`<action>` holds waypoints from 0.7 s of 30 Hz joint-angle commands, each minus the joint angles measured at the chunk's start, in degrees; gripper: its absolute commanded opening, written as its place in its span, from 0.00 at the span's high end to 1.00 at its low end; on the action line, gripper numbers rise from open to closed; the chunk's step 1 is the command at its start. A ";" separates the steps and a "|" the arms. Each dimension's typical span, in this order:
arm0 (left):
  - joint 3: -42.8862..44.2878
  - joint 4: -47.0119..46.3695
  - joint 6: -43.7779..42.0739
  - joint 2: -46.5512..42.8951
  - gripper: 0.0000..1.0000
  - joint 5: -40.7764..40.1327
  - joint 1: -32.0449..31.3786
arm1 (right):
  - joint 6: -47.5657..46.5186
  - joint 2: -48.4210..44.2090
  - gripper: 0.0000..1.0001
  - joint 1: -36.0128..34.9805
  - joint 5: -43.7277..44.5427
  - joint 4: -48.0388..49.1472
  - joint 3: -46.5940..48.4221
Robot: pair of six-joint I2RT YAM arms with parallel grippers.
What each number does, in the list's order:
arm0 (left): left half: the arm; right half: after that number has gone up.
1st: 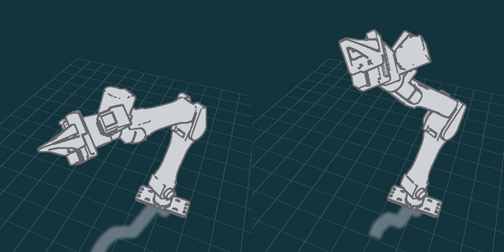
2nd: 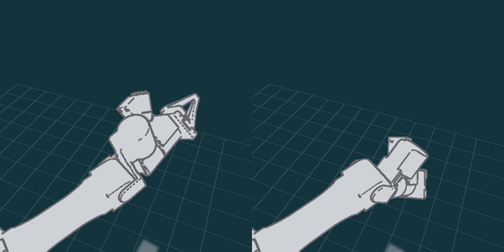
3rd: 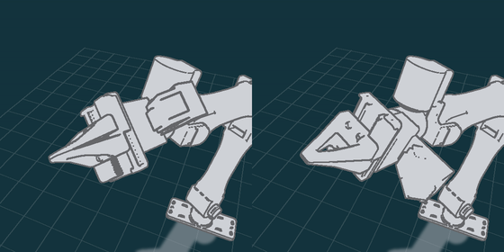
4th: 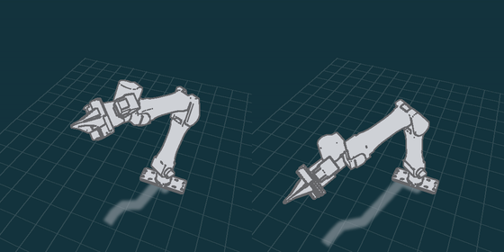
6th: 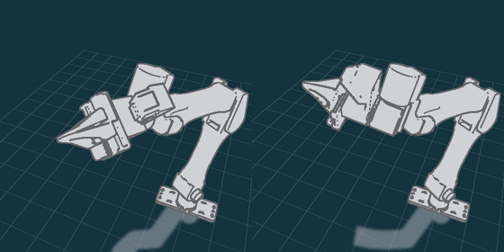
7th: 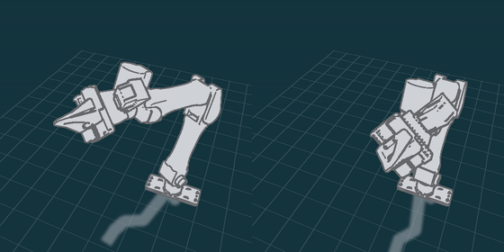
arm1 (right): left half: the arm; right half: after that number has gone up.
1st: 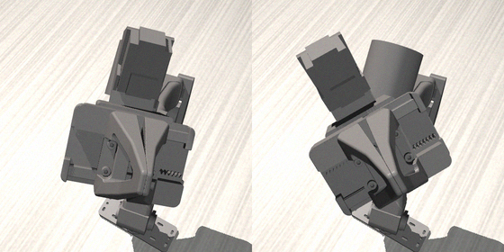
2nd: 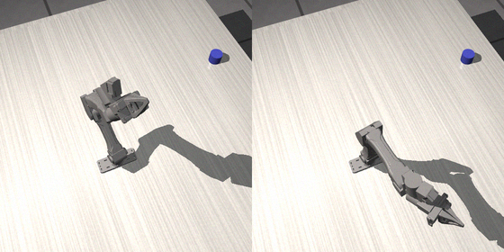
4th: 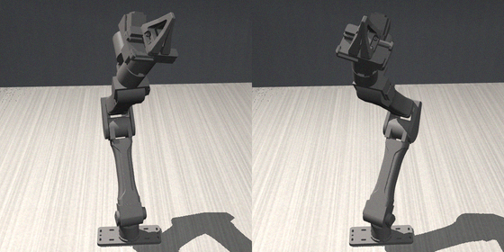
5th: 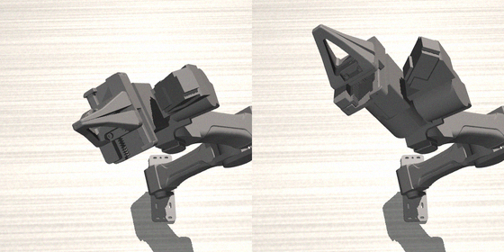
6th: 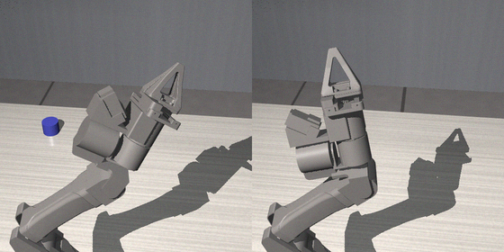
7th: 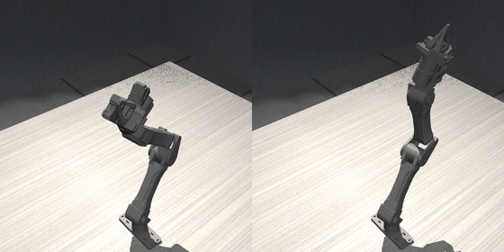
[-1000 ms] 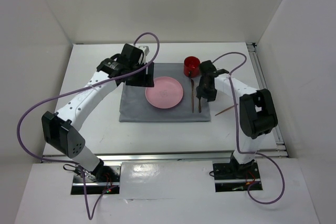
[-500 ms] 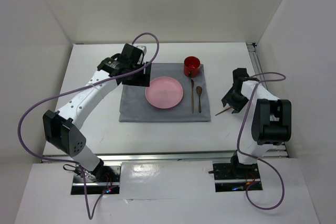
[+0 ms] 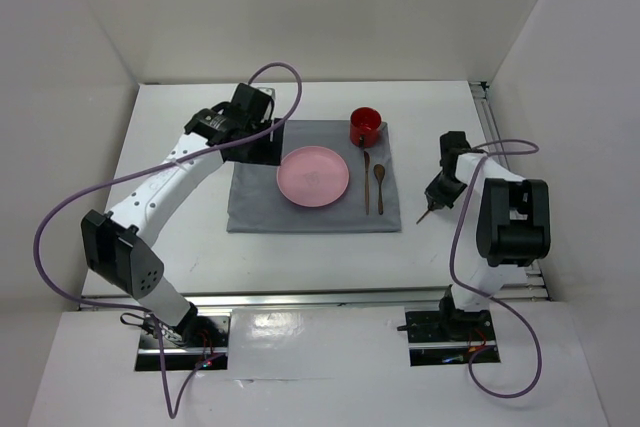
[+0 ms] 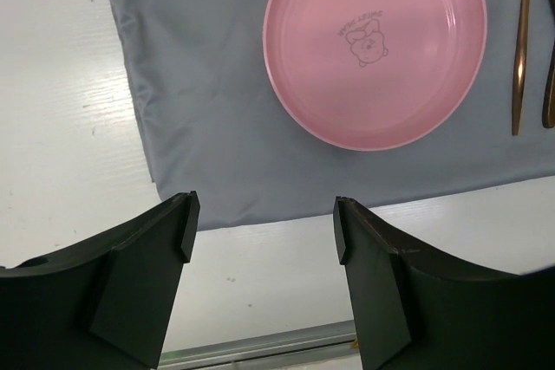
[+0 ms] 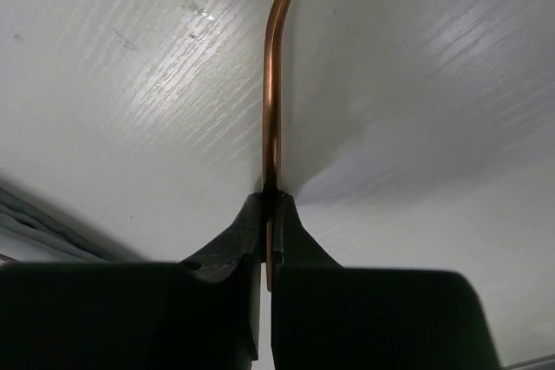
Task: Set the dinner table for one person
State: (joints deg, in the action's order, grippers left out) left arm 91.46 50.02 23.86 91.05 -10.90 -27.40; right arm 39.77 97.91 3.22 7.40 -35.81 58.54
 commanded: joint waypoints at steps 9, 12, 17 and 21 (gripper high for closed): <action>17.86 9.13 8.39 1.50 0.19 -6.68 3.31 | -2.51 -6.50 1.00 -23.59 3.42 -6.64 19.65; 19.72 9.13 10.60 0.63 0.19 -5.20 5.16 | -0.57 -4.32 1.00 -32.03 -2.46 -1.90 23.70; 18.06 6.41 12.09 -4.63 0.19 -2.38 8.32 | 0.22 10.96 1.00 -42.31 -7.03 1.18 40.19; 16.21 4.65 11.56 -7.28 0.19 0.17 9.03 | 0.75 23.79 1.00 -46.80 -9.07 0.23 53.04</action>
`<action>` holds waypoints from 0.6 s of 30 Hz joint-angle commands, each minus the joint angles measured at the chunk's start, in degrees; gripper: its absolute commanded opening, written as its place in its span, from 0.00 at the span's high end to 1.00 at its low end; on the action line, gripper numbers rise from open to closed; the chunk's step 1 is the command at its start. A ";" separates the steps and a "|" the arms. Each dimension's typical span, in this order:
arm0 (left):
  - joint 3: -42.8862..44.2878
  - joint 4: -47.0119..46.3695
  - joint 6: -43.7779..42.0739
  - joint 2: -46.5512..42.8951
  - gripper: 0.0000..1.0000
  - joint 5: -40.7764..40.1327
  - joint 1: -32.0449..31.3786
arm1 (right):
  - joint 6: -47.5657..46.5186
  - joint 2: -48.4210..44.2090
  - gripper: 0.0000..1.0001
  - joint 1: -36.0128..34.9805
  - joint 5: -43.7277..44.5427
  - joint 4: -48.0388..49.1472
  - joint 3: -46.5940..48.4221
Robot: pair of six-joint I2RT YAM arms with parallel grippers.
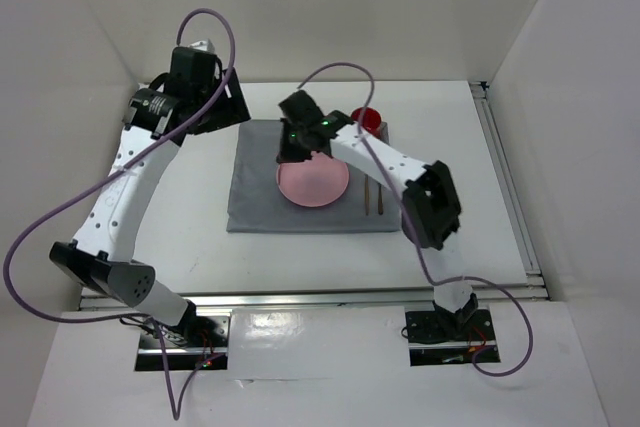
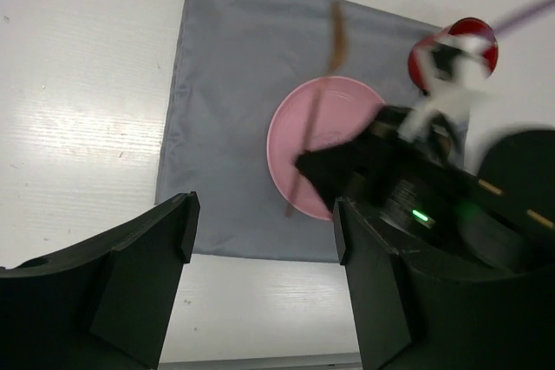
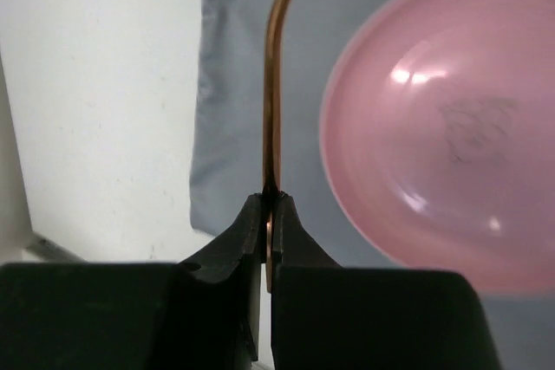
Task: Set the dinner table for one person
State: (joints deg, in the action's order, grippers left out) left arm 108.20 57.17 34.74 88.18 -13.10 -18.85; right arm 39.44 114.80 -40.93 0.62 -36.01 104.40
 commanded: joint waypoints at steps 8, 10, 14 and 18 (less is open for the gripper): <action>-4.05 -1.36 0.68 -7.58 0.19 2.91 1.63 | 5.73 22.75 1.00 -4.60 -3.08 -1.35 24.36; -4.84 -1.97 0.68 -8.90 0.19 3.52 2.24 | 6.26 24.67 1.00 -4.60 -3.08 -1.34 23.83; -5.37 -1.97 0.06 -9.43 0.19 4.05 2.77 | 6.26 27.04 1.00 -4.60 -4.31 -1.34 23.83; -5.37 -1.97 0.06 -9.43 0.19 4.05 2.77 | 6.79 27.67 0.99 -4.60 -4.93 -1.34 23.84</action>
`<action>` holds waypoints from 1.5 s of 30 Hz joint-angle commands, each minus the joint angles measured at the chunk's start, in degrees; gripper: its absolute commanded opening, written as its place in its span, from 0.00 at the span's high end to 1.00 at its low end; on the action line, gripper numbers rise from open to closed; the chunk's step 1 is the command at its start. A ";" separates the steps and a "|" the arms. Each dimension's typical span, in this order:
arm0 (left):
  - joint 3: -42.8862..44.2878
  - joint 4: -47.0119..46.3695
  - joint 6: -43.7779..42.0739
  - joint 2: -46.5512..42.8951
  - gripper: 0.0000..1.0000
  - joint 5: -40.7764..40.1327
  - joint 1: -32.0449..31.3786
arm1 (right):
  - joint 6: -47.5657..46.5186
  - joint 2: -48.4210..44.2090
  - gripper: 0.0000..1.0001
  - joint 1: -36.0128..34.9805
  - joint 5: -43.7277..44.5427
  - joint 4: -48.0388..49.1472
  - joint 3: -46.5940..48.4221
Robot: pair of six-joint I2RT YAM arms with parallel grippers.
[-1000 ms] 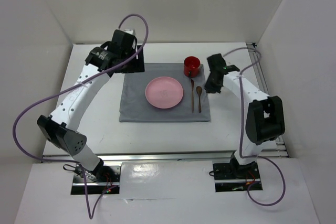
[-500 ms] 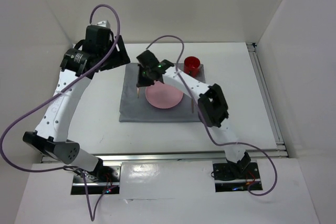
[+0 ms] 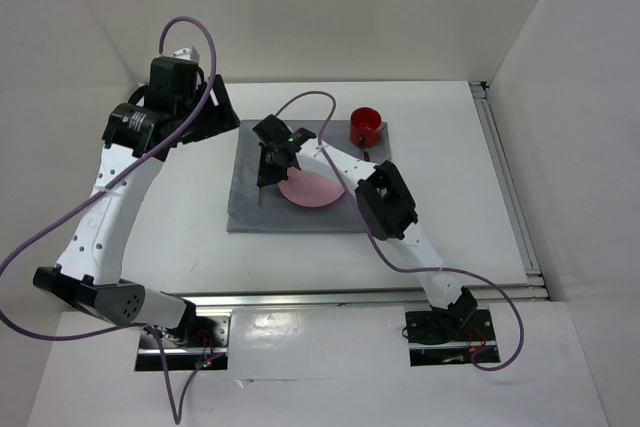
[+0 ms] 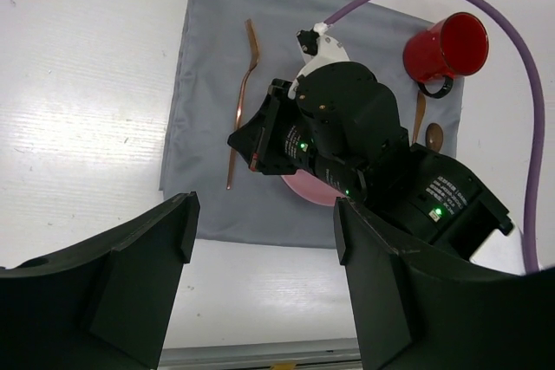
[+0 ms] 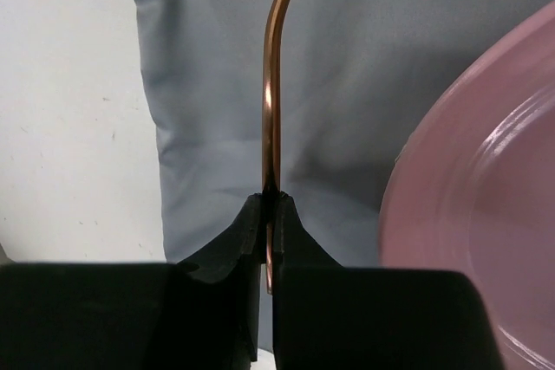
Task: Set the dinner table for one person
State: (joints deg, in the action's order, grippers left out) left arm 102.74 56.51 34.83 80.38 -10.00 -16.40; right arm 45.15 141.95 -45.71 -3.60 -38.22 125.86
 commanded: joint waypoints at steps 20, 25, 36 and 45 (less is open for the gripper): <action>0.62 -1.32 -1.08 -3.82 0.19 2.88 0.85 | -2.86 -13.17 0.49 -0.34 2.10 1.57 2.11; 1.25 -4.47 -1.61 -7.68 0.18 4.90 0.85 | -5.84 -24.41 0.32 3.61 6.83 -2.20 -5.62; -2.18 -7.20 -3.36 -7.69 0.10 6.57 1.37 | 0.47 -46.49 0.00 27.58 25.83 -24.53 -26.27; -8.78 -9.93 -2.84 -7.70 0.10 6.57 1.37 | -6.29 -62.31 0.00 41.32 25.39 -19.46 -47.28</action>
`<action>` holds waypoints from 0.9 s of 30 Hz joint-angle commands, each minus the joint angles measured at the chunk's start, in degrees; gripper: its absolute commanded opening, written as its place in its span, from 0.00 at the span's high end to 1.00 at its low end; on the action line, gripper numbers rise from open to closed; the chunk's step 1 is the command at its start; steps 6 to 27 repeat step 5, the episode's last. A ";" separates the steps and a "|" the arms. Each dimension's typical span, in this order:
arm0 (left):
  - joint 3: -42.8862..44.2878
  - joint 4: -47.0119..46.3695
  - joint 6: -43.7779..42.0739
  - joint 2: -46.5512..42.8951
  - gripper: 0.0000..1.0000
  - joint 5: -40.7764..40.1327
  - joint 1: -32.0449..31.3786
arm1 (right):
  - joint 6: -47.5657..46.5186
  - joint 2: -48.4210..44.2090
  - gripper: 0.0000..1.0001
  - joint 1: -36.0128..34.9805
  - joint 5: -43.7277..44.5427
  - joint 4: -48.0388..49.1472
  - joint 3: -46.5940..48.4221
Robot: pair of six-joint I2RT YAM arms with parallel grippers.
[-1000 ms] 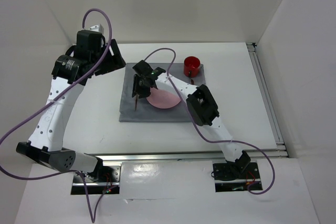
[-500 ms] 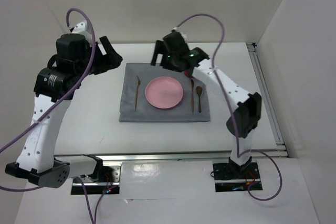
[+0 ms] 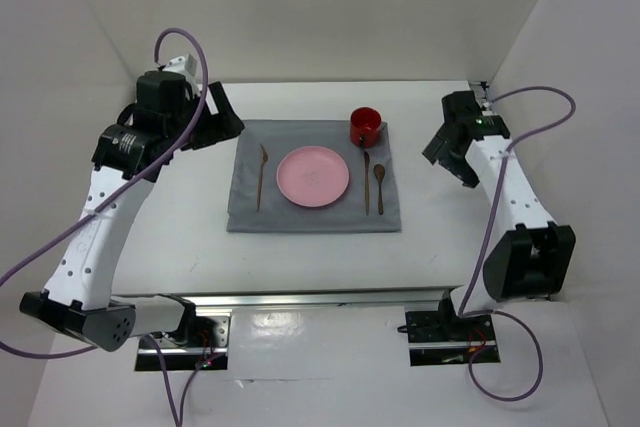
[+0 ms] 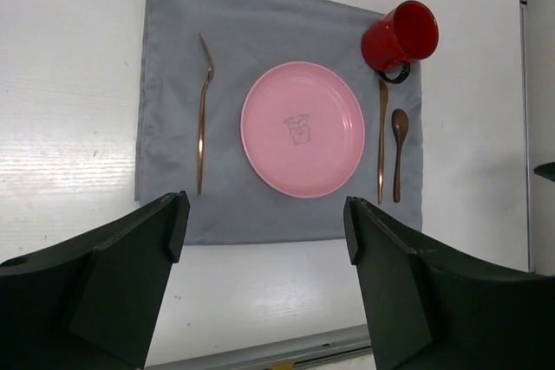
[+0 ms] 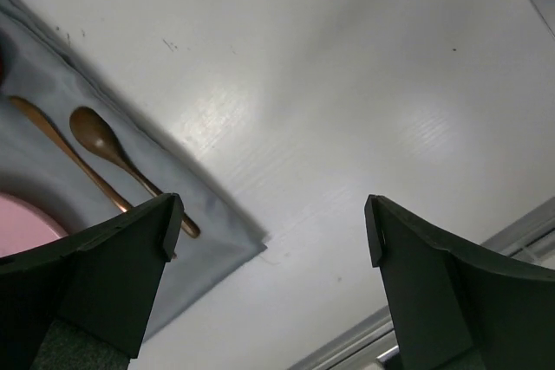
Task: Set the dinner table for one person
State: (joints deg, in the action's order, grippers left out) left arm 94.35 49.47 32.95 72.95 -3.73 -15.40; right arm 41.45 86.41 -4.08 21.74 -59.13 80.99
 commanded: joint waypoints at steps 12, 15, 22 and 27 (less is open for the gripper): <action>-1.71 -4.03 -0.96 0.27 0.11 0.30 0.37 | -5.67 -10.64 0.02 0.91 -0.99 5.43 -7.07; -1.71 -4.03 -0.96 0.27 0.11 0.30 0.37 | -5.67 -10.64 0.02 0.91 -0.99 5.43 -7.07; -1.71 -4.03 -0.96 0.27 0.11 0.30 0.37 | -5.67 -10.64 0.02 0.91 -0.99 5.43 -7.07; -1.71 -4.03 -0.96 0.27 0.11 0.30 0.37 | -5.67 -10.64 0.02 0.91 -0.99 5.43 -7.07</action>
